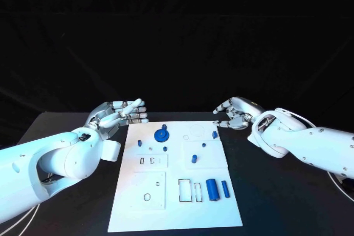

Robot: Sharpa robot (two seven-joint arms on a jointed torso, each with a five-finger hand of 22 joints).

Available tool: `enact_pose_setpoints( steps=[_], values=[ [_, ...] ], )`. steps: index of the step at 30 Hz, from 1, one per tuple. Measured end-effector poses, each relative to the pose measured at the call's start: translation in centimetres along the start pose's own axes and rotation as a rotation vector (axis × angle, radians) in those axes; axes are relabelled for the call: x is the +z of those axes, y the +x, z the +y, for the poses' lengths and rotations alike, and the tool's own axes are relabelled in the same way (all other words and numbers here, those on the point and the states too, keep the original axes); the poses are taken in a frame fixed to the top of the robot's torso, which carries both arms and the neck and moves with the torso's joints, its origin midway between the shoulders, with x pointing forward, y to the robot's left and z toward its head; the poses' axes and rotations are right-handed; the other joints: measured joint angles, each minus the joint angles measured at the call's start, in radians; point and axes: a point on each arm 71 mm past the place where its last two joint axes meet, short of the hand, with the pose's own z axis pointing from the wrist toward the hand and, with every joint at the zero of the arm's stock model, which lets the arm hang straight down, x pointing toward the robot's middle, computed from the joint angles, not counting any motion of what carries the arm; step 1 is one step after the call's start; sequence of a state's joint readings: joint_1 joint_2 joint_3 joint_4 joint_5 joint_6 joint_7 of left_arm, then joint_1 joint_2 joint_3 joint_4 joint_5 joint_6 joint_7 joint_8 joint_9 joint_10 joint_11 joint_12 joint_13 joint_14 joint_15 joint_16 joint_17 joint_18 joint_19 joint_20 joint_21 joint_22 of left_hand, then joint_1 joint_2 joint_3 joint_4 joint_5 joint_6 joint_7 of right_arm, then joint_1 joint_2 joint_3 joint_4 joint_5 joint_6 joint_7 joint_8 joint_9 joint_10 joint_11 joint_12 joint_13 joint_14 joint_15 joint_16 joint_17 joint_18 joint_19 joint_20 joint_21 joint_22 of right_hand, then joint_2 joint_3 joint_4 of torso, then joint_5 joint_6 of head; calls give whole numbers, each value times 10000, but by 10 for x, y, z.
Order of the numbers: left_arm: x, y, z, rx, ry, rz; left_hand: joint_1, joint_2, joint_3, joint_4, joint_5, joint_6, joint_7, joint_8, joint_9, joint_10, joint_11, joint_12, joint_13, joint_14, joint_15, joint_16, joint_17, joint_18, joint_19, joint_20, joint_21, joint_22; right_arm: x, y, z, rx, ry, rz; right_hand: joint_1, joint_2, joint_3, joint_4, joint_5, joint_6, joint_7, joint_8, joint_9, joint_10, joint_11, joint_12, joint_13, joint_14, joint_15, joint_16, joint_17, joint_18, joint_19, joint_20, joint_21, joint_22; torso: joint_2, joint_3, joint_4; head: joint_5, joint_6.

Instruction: Assemble the parts on the task board

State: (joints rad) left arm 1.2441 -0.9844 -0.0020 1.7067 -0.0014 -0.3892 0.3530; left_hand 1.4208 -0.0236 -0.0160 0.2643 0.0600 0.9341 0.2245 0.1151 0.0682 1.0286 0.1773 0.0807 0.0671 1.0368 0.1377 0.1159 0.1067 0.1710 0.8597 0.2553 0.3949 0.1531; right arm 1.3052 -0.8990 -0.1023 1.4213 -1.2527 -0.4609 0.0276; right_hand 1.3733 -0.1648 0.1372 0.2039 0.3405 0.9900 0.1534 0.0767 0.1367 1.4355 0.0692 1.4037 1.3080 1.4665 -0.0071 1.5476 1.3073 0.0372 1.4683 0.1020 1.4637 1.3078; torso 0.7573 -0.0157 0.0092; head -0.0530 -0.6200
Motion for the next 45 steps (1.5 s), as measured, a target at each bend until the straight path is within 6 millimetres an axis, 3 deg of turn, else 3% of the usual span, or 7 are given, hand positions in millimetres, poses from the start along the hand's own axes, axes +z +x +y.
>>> enact_pose_setpoints(
  steps=[11, 19, 45],
  values=[
    [1, -1, 1, 2, -10, -27, 0, 0, -1, -56, 0, 0, 0, 0, 0, 0, 0, 0, 0, 0, 0, 0, -1, 0, 0, 0, 0, 1, -11, 17, -25, 245, 442, 718, 139, -4, 23, -81, 83, 0, 0, 0, -1, 0, -1, 0, -1, 0, 0, 0, 7, 0, 0, 0, 0, -1, -1, 13, -6, 25, -18],
    [1, -2, 1, -3, -12, -30, 0, 0, -1, -55, 0, 0, 0, 0, 0, 0, 0, 0, 0, 0, 0, 0, -2, 0, 0, 0, 0, 1, -7, 28, -33, 280, 587, 1070, 221, 38, 25, -138, 140, 0, 0, -9, -2, 0, -1, -36, -2, 0, -1, 0, 6, 0, 0, -1, -36, -2, 3, -3, -1, 20, -63],
    [2, -1, 1, -12, -25, -23, 0, 0, -1, -55, 0, 0, 0, 0, 0, 0, 0, 0, 0, 0, 0, 0, 5, 0, 0, 0, 0, -9, 4, 46, -29, 363, 538, 1668, 373, 114, 142, -255, 111, 69, 2, -36, 5, 0, -2, -36, -5, -1, -1, 0, 4, -1, 0, -1, -36, -5, -5, -5, -6, 110, -230]
  ],
)
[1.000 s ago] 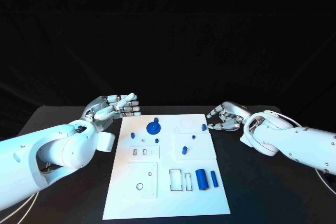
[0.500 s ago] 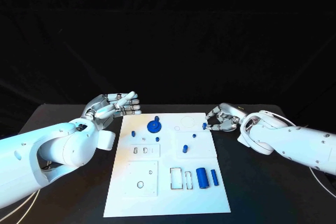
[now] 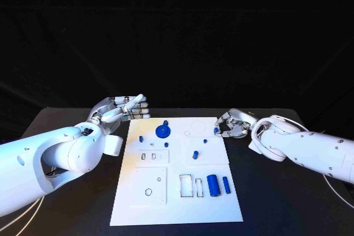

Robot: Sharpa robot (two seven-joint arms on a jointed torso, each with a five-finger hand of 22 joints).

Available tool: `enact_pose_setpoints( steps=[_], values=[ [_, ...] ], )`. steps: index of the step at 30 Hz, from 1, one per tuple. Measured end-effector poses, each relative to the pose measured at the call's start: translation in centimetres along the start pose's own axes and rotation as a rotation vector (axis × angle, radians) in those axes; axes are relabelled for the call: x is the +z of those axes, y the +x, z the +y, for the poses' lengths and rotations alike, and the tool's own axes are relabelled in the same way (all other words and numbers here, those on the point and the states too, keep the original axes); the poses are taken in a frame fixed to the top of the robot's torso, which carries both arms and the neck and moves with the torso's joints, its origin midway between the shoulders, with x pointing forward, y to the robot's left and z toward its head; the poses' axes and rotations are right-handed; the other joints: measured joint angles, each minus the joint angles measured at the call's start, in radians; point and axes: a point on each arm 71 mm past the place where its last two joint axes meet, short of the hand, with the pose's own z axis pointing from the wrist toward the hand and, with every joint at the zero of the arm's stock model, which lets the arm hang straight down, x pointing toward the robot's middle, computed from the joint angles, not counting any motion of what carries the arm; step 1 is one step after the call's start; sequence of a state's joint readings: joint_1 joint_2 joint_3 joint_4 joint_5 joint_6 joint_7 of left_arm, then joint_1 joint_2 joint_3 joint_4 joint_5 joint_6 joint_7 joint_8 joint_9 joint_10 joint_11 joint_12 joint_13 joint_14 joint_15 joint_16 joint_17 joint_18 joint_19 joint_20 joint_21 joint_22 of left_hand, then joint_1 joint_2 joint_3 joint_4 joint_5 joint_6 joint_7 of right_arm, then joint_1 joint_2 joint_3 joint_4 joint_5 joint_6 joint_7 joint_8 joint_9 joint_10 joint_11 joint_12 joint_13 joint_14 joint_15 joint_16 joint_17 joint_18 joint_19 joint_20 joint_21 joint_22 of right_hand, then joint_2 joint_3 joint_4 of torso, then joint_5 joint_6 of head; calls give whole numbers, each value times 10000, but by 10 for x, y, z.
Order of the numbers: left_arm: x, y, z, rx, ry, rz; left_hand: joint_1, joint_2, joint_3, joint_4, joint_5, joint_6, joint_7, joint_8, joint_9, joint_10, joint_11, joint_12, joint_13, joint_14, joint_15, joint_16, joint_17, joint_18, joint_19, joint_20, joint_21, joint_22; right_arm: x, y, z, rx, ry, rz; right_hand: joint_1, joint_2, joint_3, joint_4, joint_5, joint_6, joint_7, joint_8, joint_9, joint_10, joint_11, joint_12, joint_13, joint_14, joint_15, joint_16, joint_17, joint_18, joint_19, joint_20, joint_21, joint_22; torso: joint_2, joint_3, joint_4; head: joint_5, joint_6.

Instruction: Assemble the parts on the task board

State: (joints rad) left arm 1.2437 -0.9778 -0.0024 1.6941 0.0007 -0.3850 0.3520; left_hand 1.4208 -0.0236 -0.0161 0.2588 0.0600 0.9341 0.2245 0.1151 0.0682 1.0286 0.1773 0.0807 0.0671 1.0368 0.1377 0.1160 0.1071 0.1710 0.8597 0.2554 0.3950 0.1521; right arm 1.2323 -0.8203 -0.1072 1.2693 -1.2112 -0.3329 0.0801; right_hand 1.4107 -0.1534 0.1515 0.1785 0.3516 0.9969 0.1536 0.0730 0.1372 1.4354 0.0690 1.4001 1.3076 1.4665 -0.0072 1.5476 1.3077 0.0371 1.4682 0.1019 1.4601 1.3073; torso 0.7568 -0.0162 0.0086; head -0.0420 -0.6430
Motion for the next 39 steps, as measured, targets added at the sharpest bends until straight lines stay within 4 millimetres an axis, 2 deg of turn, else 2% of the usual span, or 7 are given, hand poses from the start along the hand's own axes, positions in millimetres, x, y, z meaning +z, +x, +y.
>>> enact_pose_setpoints(
  steps=[5, 10, 14, 32, 36, 39],
  values=[
    [0, 0, 0, 3, -1, -10, 0, 0, 0, 0, 0, 0, 0, 0, 0, 0, 0, 0, 0, 0, 0, 0, -1, 0, 0, 0, 0, 0, 1, 1, 1, 3, -8, 64, 88, 87, 94, -94, -116, 170, -24, 0, 26, 0, 0, 0, 0, 0, 0, 0, -1, 0, 0, 0, 0, 2, -4, 0, 0, 1, -12],
    [0, 0, 0, 3, -2, -11, 0, 0, 0, 0, 0, 0, 0, 0, 0, 0, 0, 0, 0, 0, 0, 0, -1, 0, 0, 0, 0, 1, 3, 2, 1, -10, -2, 121, 215, 215, 199, -199, -577, 342, -90, 78, 60, 0, 0, 42, -1, 0, 0, 0, -1, 1, 0, 0, 0, 8, -4, -1, 0, 2, -17],
    [0, 0, 0, 2, -3, -11, 0, 0, 0, 0, 0, 0, 0, 0, 0, 0, 0, 0, 0, 0, 0, 0, -2, 0, 0, 0, 0, 1, 3, 3, 0, -22, 31, 161, 264, 264, 240, -240, -694, 416, -94, 78, 60, 0, 0, 42, -1, 0, 0, 0, -2, 0, 0, 0, 0, 8, -4, 6, 0, 10, -23],
    [0, -1, 0, 3, -14, -17, 0, 0, 0, 1, 0, 0, 0, 0, 0, 0, 0, 0, 0, 0, 0, 0, -3, 0, 0, 0, 0, 1, 5, 5, 0, -50, 52, 234, 300, 315, 312, -311, -851, 606, -137, 117, 91, 74, -75, 143, 0, 0, 0, 0, -3, 1, 0, 0, 0, 5, -3, 10, -1, -10, -59],
    [0, -1, 0, 3, -18, -18, 0, 0, 0, 0, 0, 0, 0, 0, 0, 0, 0, 0, 0, 0, 0, 0, -4, 0, 0, 0, 0, 2, 5, 5, 0, -59, 74, 208, 172, 442, 341, -281, -851, 850, -240, 242, 139, 146, -147, 208, -2, -7, -8, 0, -4, 0, 0, 0, 0, 5, -4, 12, -1, -15, -69],
    [0, -1, 0, 3, -23, -18, 0, 0, 0, 0, 0, 0, 0, 0, 0, 0, 0, 0, 0, 0, 0, 0, -4, -1, 0, 0, 0, 2, 6, 4, -1, -73, 110, 150, 107, 506, 374, -245, -838, 1014, -333, 355, 173, 201, -202, 237, -2, 3, -111, 0, -3, 0, -38, -38, 20, 4, -3, 12, 0, -17, -77]
  ],
)
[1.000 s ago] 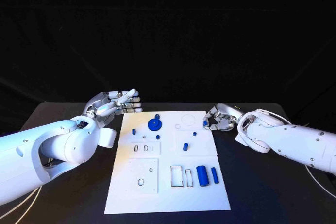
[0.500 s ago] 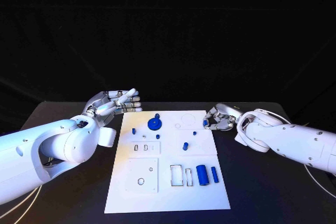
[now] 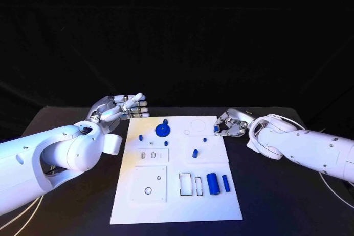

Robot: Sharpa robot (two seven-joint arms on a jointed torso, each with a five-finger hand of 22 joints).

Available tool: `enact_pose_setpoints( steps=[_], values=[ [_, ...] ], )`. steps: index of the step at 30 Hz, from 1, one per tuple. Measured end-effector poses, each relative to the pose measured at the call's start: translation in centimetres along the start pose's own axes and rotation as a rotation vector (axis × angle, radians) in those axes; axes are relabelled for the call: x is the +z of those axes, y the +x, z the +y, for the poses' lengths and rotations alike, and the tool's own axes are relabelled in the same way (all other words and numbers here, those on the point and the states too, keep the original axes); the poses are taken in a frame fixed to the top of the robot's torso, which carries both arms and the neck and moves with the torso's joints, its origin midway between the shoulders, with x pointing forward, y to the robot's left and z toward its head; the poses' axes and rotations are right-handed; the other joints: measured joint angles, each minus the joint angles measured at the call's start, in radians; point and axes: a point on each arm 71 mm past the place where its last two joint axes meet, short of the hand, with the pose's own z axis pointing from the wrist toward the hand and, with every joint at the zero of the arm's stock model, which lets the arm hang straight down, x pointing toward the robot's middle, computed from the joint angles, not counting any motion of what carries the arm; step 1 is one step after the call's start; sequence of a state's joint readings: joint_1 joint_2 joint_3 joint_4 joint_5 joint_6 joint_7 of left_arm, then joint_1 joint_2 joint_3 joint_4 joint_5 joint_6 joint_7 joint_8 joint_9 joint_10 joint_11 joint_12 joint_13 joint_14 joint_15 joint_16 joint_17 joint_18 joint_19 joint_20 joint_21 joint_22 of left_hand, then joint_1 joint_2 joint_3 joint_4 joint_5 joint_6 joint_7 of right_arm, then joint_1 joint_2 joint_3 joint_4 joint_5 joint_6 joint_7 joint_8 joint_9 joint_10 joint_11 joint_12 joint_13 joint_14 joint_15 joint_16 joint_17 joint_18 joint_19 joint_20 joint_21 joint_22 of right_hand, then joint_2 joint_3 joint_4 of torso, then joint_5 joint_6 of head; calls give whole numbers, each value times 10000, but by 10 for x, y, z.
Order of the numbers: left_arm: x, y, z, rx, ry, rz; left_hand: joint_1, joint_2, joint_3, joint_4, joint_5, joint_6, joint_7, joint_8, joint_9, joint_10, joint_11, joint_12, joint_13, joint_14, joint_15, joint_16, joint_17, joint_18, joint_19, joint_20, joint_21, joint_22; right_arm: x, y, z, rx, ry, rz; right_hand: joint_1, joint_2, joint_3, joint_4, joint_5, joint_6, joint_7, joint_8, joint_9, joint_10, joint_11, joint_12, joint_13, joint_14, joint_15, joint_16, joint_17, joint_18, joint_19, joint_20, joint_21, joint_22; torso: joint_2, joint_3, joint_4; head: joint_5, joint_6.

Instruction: Assemble the parts on the task board

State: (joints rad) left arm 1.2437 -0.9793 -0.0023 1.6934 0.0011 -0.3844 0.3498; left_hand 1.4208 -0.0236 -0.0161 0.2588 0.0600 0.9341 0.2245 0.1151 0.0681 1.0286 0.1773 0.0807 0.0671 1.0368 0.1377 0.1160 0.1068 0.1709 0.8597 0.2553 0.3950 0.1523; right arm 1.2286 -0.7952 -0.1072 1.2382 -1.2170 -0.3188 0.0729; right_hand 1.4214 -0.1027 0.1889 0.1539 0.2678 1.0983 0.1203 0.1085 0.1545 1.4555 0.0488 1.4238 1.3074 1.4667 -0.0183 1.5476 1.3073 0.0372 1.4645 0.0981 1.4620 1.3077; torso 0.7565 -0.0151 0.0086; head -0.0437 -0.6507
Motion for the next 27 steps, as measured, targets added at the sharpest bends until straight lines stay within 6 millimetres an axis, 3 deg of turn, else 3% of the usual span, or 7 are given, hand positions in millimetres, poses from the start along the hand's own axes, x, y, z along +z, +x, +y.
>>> enact_pose_setpoints(
  steps=[7, 19, 22, 27],
  values=[
    [0, 0, 0, 2, -12, -7, 0, 0, 0, 0, 0, 0, 0, -38, 0, 0, 0, 0, 0, 0, 0, 0, 11, 1, 0, 0, 0, 0, 0, -2, -1, -1, 43, -275, -84, 80, 47, -35, 173, 248, -173, 158, 83, 68, -140, 87, 0, -25, -95, 0, 0, -1, 12, -99, 122, -1, -1, 0, 1, 29, -12],
    [0, -2, 0, 11, -31, -34, 0, 0, 0, 0, 0, 0, 0, -38, 0, 0, 0, 0, 0, 0, 0, 0, 9, 0, 0, 0, 0, 1, -3, -1, 25, 263, -449, -657, -203, 89, 116, -46, 480, 299, -161, 194, 134, 81, -198, 87, -1, -1, -143, 0, 7, 0, 19, -161, 161, -2, -19, 1, -7, 76, 0],
    [0, -3, 0, 20, -36, -57, 0, 0, 0, 0, 0, 0, 0, -37, 0, 0, 0, 0, 0, 0, 0, 0, 9, 0, 0, 0, 0, 1, -5, 0, 44, 429, -794, -674, -332, 87, 143, -20, 716, 299, -160, 193, 137, 67, -211, 87, 0, -1, -143, 0, 7, 0, -17, -197, 161, -3, -28, 1, -15, 112, 1],
    [1, -4, 1, 29, -45, -87, 0, 0, 0, 0, 0, 0, 0, -37, 0, 0, 0, 0, 0, 0, 0, 0, 8, 1, 0, 0, 0, 1, -5, 9, 85, 662, -1489, -549, -373, 101, 144, -20, 752, 298, -160, 184, 144, 67, -211, 87, 0, -1, -143, 0, 6, 0, -17, -197, 193, -3, -59, -7, -28, 260, -66]
  ],
)
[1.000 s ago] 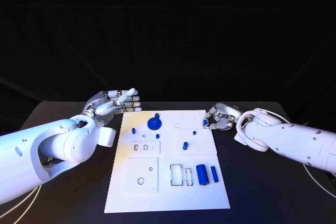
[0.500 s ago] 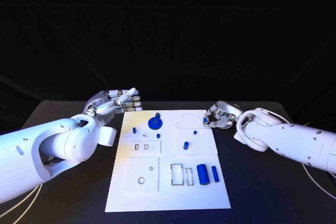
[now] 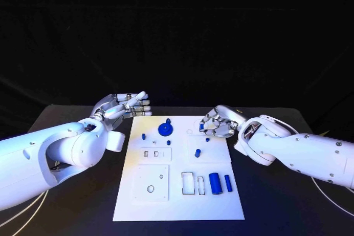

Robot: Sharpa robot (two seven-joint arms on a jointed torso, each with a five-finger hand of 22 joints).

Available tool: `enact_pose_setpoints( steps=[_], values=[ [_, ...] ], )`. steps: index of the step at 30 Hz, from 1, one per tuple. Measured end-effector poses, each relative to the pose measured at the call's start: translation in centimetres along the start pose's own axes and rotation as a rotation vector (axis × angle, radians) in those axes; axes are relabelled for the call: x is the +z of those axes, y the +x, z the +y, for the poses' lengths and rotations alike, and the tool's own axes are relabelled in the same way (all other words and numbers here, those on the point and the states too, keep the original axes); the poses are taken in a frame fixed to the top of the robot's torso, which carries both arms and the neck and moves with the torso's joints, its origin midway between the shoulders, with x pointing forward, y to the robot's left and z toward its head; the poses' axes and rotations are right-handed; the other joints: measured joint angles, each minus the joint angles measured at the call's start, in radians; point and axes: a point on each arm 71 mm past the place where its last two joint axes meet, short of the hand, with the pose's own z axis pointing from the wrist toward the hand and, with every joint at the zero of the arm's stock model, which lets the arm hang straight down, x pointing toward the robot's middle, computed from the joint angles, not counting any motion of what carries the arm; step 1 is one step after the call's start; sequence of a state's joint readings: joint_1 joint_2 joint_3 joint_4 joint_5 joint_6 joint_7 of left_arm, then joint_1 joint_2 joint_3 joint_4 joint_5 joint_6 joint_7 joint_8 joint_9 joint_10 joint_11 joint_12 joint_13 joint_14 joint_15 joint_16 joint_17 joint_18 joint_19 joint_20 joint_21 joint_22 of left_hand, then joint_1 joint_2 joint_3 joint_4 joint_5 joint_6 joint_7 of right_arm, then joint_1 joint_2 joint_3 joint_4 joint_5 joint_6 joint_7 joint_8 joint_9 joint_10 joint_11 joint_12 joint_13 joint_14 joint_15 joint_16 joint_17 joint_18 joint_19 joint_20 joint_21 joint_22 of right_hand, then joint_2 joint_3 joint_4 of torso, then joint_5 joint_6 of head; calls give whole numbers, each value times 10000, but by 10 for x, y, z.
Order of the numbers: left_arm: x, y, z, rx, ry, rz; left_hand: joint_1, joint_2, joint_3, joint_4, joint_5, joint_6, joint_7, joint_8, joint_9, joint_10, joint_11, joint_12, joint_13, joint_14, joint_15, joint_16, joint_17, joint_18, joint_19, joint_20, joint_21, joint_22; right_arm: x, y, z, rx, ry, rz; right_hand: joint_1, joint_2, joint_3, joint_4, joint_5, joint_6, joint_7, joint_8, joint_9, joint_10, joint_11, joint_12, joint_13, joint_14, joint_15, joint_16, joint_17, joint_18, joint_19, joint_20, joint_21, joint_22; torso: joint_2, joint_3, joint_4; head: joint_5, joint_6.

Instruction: Assemble the parts on the task board

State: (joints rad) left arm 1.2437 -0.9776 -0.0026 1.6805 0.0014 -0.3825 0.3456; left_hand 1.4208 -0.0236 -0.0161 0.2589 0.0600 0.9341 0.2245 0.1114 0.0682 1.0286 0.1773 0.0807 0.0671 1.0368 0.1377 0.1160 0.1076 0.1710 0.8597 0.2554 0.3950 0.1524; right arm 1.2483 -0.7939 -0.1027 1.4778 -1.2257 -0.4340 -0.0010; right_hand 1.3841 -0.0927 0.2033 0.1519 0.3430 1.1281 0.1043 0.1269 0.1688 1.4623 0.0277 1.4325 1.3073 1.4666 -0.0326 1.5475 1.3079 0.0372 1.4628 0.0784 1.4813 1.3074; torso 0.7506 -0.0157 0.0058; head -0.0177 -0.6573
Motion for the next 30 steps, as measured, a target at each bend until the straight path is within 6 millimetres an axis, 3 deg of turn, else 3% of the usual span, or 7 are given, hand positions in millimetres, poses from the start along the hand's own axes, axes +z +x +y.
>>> enact_pose_setpoints(
  steps=[6, 13, 20, 30],
  values=[
    [2, 1, 1, -11, -18, 4, 0, 0, 0, 0, 0, 0, 0, 0, 0, 0, 0, 0, 0, 0, 0, 0, -1, 0, 0, 0, 0, 0, 15, 23, 47, 12, -786, 354, -52, 58, 0, 0, 56, -83, 11, -19, 53, 0, 1, 0, 0, 0, 0, 40, -1, 1, 0, 0, 29, 0, -50, -12, 0, 243, -141],
    [4, 3, 2, -51, -49, 64, 39, 39, -28, -28, 0, 0, 0, 0, 0, 0, 0, 0, 0, 0, 0, 0, -1, 0, 0, 0, 0, -9, 27, 53, 80, -356, -1414, 820, -90, 95, -3, 59, 57, -105, 31, -48, 53, 1, 1, 0, 0, 0, 0, 40, -1, 1, 0, 0, 28, -1, -64, -35, 39, 388, -267],
    [4, 4, 2, -72, -78, 85, 39, 39, -28, -28, 0, 0, 0, 0, 0, 0, 0, 0, 0, 0, 0, 0, -2, 0, 0, 0, 0, -8, 35, 73, 93, -971, -1605, 1037, -90, 95, -2, 59, 56, -123, 48, -79, 53, 1, 1, 0, 6, -1, 0, 40, -2, 1, 0, 1, 28, 7, -64, -54, 65, 474, -319],
    [4, 4, 2, -91, -94, 105, 39, 39, -28, -28, 0, 0, 0, 0, 0, 0, 0, 0, 0, 0, 0, 0, -3, 0, 0, 0, 0, -8, 38, 93, 101, -1690, -1811, 1226, -183, 79, -30, 87, 95, -138, 62, -73, 66, 1, 2, 0, 7, -1, 1, 40, -4, 1, 0, 1, 28, 5, -61, -41, 67, 585, -408]
  ],
)
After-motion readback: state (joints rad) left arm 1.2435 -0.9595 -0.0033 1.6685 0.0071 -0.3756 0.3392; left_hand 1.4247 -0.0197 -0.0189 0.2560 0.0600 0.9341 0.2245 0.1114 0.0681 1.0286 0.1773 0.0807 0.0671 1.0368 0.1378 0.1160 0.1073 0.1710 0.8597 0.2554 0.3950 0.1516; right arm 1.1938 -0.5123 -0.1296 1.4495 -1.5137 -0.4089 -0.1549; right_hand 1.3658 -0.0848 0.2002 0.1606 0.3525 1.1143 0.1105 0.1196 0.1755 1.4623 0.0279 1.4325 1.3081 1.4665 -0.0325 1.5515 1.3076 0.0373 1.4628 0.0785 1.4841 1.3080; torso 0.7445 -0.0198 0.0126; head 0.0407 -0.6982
